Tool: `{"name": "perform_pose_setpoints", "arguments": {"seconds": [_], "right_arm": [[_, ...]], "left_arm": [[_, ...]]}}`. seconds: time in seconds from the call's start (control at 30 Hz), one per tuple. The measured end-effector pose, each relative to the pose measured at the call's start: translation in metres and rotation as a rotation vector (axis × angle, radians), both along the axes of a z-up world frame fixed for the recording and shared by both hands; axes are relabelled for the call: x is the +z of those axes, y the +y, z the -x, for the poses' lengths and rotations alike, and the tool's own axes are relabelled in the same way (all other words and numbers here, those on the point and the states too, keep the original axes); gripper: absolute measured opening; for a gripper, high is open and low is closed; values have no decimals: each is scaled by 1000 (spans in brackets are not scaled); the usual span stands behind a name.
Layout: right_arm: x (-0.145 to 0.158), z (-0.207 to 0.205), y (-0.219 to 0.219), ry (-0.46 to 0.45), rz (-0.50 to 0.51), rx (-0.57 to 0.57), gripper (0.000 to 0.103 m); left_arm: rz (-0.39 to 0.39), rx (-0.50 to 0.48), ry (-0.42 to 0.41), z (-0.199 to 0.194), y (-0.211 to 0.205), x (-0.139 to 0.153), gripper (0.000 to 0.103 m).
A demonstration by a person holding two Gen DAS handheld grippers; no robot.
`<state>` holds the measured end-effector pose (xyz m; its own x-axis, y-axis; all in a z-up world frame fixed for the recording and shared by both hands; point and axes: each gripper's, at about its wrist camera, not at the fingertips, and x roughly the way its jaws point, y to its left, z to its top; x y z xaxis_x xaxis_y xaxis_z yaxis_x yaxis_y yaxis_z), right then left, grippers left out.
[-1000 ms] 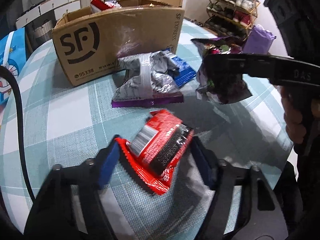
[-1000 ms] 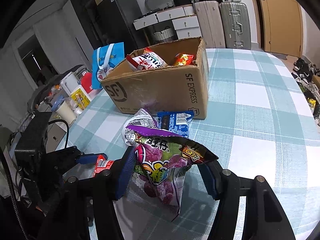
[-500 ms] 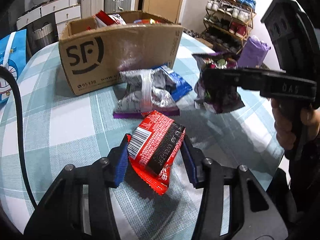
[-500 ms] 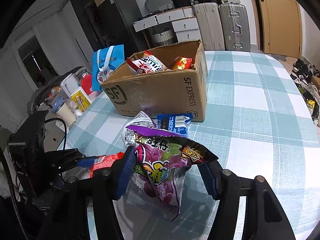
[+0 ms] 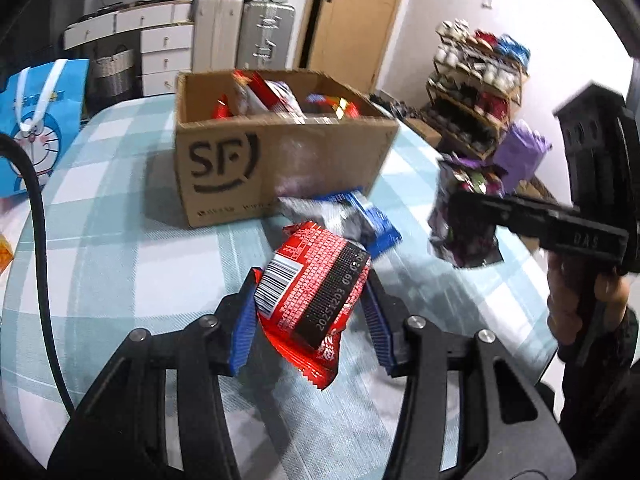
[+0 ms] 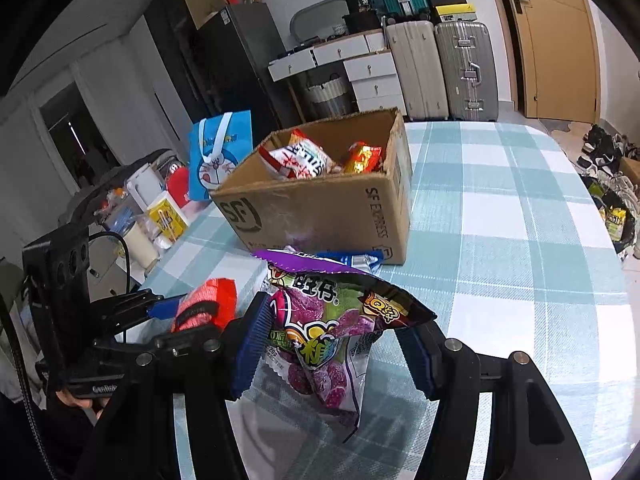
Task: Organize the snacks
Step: 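Carry both held packets over the box and open both tools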
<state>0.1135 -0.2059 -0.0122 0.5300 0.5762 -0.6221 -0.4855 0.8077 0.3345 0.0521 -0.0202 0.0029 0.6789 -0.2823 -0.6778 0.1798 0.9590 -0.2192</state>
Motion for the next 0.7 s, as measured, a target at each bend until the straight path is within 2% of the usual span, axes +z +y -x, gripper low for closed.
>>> {"name": "perform_pose_setpoints", "arguments": {"seconds": [0.3,0.5,0.7], "right_arm": [[20,1,-4,-52,-25,-26,62],[45,-2,-1,-94,-46,-42,62],[72,-10,2,-149,-54,-62,62]], "left_arm": [[11,92,-75,-15,17,39,46],[1,156,-137,-27,28,71,46],[-2,177,-183,-42,30,100,46]]}}
